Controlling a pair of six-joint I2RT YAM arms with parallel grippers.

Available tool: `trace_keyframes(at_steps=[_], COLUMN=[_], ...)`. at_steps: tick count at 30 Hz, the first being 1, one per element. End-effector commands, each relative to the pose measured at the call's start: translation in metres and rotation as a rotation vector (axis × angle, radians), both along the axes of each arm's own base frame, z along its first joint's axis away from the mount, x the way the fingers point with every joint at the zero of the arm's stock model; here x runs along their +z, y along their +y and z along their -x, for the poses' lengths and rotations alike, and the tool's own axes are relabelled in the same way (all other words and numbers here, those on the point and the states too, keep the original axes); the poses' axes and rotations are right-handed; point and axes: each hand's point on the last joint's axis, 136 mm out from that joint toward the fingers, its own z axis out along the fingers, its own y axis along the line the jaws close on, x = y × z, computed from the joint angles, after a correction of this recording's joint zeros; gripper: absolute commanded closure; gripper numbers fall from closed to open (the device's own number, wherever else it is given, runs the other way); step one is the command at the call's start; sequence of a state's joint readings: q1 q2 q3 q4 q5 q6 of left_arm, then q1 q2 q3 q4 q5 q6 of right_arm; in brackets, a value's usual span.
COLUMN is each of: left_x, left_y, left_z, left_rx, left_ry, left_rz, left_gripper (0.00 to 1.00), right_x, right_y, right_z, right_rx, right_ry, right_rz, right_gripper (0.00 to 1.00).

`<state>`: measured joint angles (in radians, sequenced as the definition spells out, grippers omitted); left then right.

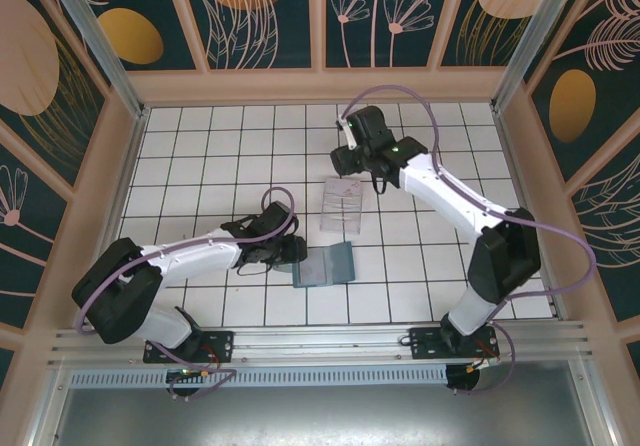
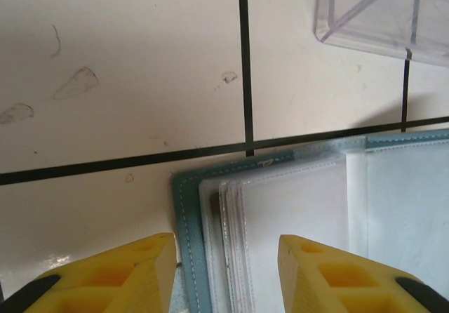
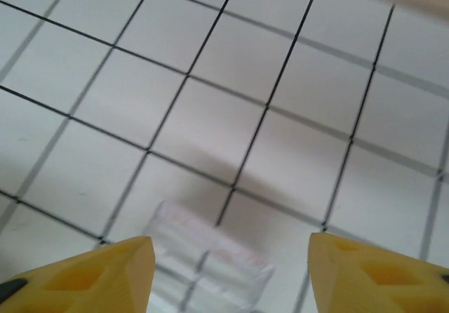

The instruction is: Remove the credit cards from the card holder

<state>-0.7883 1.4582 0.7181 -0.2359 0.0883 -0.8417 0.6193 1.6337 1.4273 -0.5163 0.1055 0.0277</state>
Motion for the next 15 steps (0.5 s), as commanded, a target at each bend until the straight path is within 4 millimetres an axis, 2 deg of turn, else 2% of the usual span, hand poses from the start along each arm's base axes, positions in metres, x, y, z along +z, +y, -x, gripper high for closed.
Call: trace_keyframes(at_steps=[1, 5, 11, 15], left_x=[0.007, 0.006, 0.004, 0.000], left_y=[0.001, 0.012, 0.031, 0.055], left_z=[-0.010, -0.019, -0.031, -0.037], left_rx=[0.011, 0.048, 0.094, 0.148], left_ry=[-0.037, -0.046, -0.051, -0.061], left_rz=[0.011, 0.014, 0.023, 0.014], left_gripper=[0.57, 0.57, 0.56, 0.56], right_x=[-0.018, -0.034, -0.071, -0.093], right_y=[0.010, 0.020, 0.038, 0.050], right_z=[0.043, 0.079, 0.128, 0.154], right_rx=[-0.100, -0.095, -0.096, -0.096], right_ry=[0.236, 0.346, 0.469, 0.520], right_rz=[-0.191, -0.231, -0.131, -0.050], right_gripper=[0.43, 0.50, 0.50, 0.50])
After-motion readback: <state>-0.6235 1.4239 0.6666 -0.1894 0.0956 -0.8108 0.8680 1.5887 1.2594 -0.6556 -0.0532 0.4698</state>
